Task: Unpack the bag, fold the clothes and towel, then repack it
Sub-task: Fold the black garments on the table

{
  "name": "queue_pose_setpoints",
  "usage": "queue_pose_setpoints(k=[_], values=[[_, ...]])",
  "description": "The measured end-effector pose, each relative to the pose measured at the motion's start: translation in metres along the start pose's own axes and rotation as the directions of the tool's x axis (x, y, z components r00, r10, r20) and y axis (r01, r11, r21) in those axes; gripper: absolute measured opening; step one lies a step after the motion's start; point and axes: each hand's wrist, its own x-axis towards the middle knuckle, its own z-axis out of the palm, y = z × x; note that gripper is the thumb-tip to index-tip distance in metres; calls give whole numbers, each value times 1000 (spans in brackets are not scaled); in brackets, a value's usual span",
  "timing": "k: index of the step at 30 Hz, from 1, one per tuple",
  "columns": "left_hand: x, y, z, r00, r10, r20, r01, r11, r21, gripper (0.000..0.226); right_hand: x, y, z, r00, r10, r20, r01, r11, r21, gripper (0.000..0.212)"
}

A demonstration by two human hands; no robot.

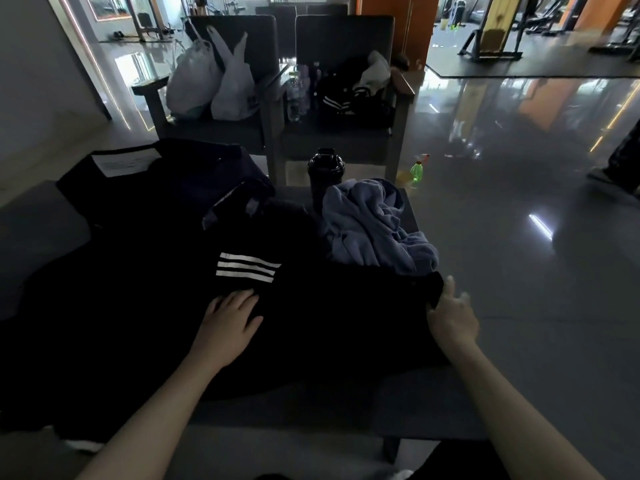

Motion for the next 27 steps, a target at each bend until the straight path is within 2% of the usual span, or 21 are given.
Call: queue_pose_setpoints(k=[2,4,5,6,8,9,12,15,17,19,21,23,25,27], values=[[-17,2,8,987,-40,153,40,999,3,78,-17,-5,4,983,-118,-139,88,975,-202,72],[-27,4,13,978,-115,176,114,993,16,92,-42,-10,18,908,-358,-217,313,925,-216,61],[-29,7,12,977,-142,158,142,990,13,91,-55,-11,25,881,-442,-167,408,890,-205,58],[-30,12,9,980,-148,133,149,989,6,83,-67,-12,33,876,-480,-49,462,865,-196,61],[-34,22,3,985,-133,113,142,987,-73,61,-80,-7,43,865,-470,176,500,841,-208,77],[-37,25,0,983,-117,142,134,984,-119,56,-79,-2,44,858,-471,207,509,834,-213,80],[-59,21,0,952,-70,299,112,986,-126,58,-66,8,36,841,-490,227,534,820,-207,65],[-79,14,7,954,-54,294,87,991,-102,59,-56,17,27,821,-493,288,560,796,-232,68],[-86,14,8,966,-62,251,87,992,-88,56,-59,17,25,829,-492,266,555,785,-276,67],[-91,20,5,988,-91,124,103,990,-96,49,-71,11,25,820,-551,157,572,766,-295,59],[-99,27,6,996,-91,-3,90,988,-126,43,-91,0,29,728,-680,86,679,698,-227,54],[-108,31,4,994,-77,78,88,984,-156,57,-110,-4,41,627,-771,111,778,612,-144,49],[-116,27,2,963,-58,264,83,993,-85,78,-128,-5,49,640,-741,203,765,639,-81,54],[-120,21,-3,951,-32,306,45,998,-34,80,-133,0,52,669,-716,200,735,677,-35,57]])
